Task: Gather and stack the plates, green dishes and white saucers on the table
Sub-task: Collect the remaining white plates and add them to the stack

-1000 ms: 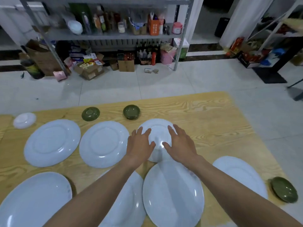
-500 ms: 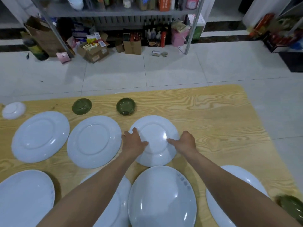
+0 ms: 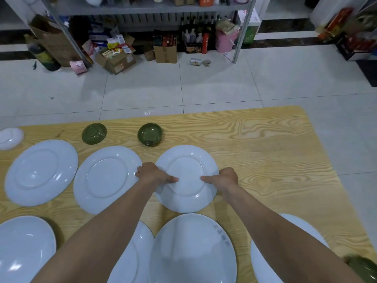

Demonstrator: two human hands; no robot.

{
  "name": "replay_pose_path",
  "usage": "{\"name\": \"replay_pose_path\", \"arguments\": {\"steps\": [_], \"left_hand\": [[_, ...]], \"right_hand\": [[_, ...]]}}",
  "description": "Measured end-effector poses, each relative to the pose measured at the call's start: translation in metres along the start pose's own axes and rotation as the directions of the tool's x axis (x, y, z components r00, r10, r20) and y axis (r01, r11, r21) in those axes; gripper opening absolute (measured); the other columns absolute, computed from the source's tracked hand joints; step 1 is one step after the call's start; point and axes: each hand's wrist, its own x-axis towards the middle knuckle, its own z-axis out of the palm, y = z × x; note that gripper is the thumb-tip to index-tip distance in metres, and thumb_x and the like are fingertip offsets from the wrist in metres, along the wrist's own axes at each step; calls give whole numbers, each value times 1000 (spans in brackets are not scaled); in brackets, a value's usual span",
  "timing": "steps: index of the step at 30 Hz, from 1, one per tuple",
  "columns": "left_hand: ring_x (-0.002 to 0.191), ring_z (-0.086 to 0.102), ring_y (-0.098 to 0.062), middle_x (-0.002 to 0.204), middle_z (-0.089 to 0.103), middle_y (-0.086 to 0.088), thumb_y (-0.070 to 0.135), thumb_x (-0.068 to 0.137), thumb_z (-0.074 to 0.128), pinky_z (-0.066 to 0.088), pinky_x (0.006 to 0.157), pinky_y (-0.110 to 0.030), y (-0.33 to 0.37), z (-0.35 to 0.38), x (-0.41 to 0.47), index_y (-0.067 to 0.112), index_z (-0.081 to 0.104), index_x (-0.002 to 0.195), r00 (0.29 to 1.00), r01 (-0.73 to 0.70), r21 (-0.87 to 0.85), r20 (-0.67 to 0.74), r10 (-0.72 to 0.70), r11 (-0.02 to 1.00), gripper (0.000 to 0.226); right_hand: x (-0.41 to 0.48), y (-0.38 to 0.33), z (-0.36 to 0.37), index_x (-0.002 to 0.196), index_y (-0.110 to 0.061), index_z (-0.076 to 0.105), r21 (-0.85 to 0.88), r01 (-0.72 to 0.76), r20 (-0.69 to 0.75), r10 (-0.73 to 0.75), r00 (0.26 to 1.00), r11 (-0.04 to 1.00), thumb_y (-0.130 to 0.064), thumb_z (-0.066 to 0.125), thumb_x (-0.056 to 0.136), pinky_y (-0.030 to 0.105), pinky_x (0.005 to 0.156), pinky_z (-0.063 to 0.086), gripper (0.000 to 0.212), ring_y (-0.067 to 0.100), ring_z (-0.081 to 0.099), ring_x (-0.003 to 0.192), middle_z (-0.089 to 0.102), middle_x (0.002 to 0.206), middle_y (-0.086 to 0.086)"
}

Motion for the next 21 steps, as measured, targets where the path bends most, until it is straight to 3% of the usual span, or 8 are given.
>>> {"name": "replay_pose_path", "arguments": {"steps": [6, 11, 16, 21], "left_hand": [[133, 41, -31, 139, 43, -15, 49, 47, 96, 42, 108, -43, 4, -2, 2, 0, 37, 139, 997, 64, -132, 49, -58, 989, 120], [120, 54, -34, 130, 54, -16, 42, 43, 100, 53, 95, -46, 1, -3, 1, -1, 38, 135, 993, 104, -252, 76, -88, 962, 118], [117, 55, -35, 126, 56, -13, 36, 34, 102, 55, 89, -50, 4, 6, -7, 4, 44, 126, 998, 58, -407, 22, -54, 912, 113], [113, 55, -32, 119, 56, -4, 30, 36, 100, 54, 90, -50, 10, 12, -17, 14, 50, 116, 997, -43, -520, -71, 7, 853, 95]], "right_hand": [[5, 1, -2, 121, 1, 59, 64, -34, 6, 34, 999, 997, -24, 96, 58, 46, 96, 53, 77, 34, 58, 119, 58, 129, 13], [3, -3, 1, 123, -1, 56, 100, -32, -11, 34, 999, 994, -22, 95, 57, 46, 95, 54, 80, 34, 58, 118, 58, 128, 13], [2, 1, -6, 121, -10, 43, 275, -1, 28, -7, 1000, 961, -9, 89, 67, 50, 91, 56, 72, 29, 63, 104, 58, 120, 9], [-1, -2, -14, 136, -17, 48, 388, 108, -28, -106, 994, 915, -1, 86, 69, 50, 95, 53, 79, 29, 62, 109, 61, 125, 6]]}}
